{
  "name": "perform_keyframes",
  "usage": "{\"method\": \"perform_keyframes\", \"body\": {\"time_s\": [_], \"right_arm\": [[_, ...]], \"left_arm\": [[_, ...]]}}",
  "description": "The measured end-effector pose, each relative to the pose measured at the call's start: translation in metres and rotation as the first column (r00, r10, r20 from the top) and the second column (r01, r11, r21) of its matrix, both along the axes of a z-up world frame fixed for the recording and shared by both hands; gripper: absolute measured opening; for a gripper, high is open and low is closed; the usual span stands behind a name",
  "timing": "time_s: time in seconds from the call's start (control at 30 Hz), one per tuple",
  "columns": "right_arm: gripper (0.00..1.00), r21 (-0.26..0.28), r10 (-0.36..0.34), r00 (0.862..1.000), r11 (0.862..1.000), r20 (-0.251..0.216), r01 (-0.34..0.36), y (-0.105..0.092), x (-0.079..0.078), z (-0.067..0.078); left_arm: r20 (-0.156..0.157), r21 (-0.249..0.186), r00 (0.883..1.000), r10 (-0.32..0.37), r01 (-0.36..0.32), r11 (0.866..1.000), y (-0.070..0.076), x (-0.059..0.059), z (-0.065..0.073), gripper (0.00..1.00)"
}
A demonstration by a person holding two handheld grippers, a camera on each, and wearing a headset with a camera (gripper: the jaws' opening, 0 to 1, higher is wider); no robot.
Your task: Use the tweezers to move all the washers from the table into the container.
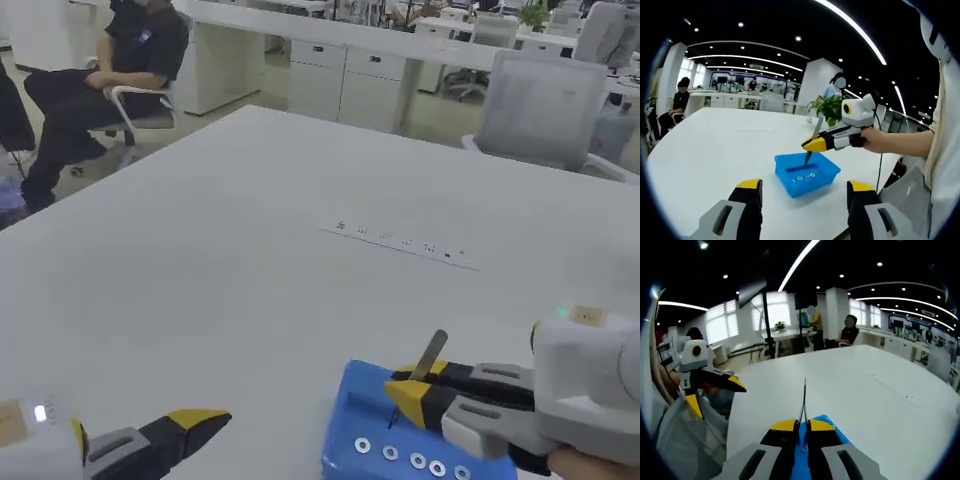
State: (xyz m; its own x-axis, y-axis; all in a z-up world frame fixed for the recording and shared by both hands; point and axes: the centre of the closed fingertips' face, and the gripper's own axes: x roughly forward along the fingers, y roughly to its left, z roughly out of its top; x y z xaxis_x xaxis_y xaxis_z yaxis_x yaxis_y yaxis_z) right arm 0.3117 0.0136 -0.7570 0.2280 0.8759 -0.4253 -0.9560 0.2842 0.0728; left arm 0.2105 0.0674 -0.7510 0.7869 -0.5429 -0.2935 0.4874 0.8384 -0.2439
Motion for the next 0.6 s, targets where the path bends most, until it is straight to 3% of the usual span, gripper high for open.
{"method": "perform_keyframes", "body": {"time_s": [0.27, 0.37, 0.47, 0.6], "right_arm": [[0.04, 0.041, -0.028, 0.999, 0.999, 0.024, 0.027, -0.013, -0.016, 0.023], [0.04, 0.051, -0.04, 0.999, 0.998, 0.015, 0.039, -0.02, -0.027, 0.025], [0.04, 0.048, -0.039, 0.999, 0.998, 0.003, 0.038, -0.024, -0.037, 0.022], [0.04, 0.018, -0.01, 1.0, 1.0, -0.004, 0.01, -0.03, -0.053, 0.013]], "left_arm": [[-0.011, 0.009, 0.999, -0.039, 0.039, 0.999, 0.0, -0.002, 0.004, 0.68], [-0.015, 0.06, 0.996, -0.09, 0.09, 0.994, -0.004, -0.004, 0.006, 0.67], [-0.022, 0.06, 0.99, -0.142, 0.143, 0.988, -0.012, -0.007, 0.009, 0.62], [-0.023, 0.083, 0.971, -0.236, 0.237, 0.968, -0.029, -0.013, 0.014, 0.55]]}}
